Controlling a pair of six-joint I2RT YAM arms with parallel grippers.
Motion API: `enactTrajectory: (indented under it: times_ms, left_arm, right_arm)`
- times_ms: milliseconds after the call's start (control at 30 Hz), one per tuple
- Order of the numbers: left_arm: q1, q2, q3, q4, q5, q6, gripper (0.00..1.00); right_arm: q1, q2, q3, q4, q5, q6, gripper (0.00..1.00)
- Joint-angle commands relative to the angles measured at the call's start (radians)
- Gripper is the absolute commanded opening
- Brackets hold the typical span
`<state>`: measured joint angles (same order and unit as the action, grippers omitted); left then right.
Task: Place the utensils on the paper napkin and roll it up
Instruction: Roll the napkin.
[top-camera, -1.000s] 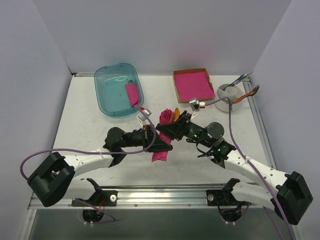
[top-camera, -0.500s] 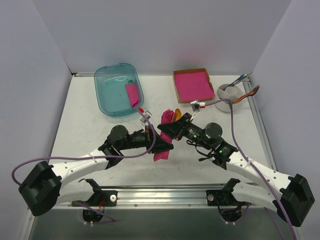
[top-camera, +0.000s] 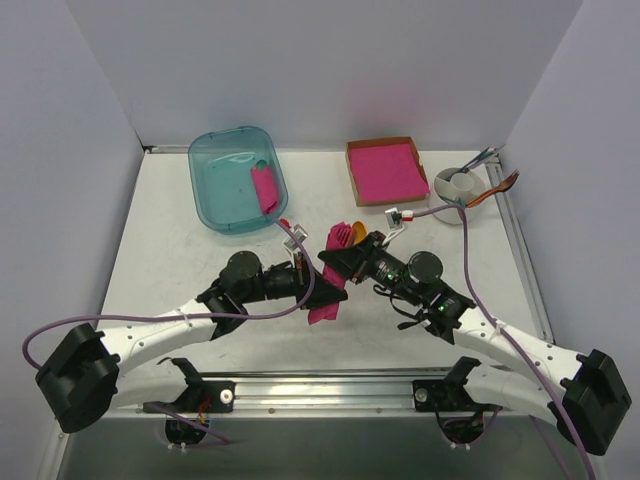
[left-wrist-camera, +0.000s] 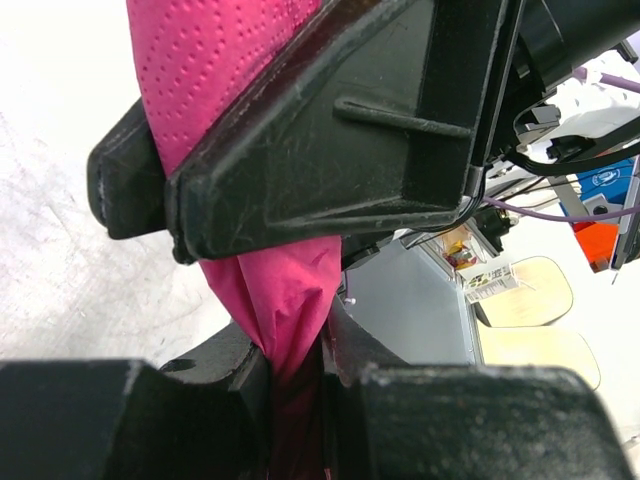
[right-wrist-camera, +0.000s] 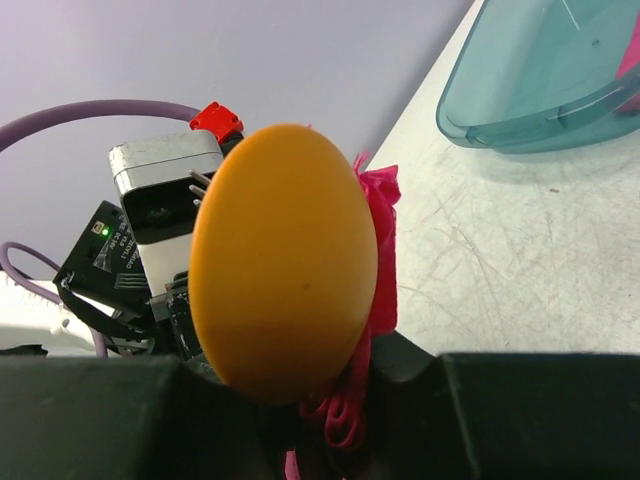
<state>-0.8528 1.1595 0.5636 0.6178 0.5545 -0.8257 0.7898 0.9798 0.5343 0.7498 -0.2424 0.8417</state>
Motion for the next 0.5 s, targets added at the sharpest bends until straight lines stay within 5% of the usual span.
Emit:
enactTrajectory:
  times_ms: [0, 233, 467]
  left_arm:
    - [-0.015, -0.004, 0.018, -0.038, 0.039, 0.025, 0.03]
    - [-0.020, 0.040, -0.007, 0.077, 0.087, -0.052, 0.02]
    - [-0.020, 0.045, -0.014, 0.115, 0.093, -0.099, 0.02]
  right_arm:
    - [-0.024, -0.039, 0.004, 0.117, 0.170, -0.016, 0.18]
    - [-0.024, -0.053, 0.003, 0.157, 0.173, -0.047, 0.31]
    - [-0.024, -0.058, 0.003, 0.174, 0.181, -0.079, 0.17]
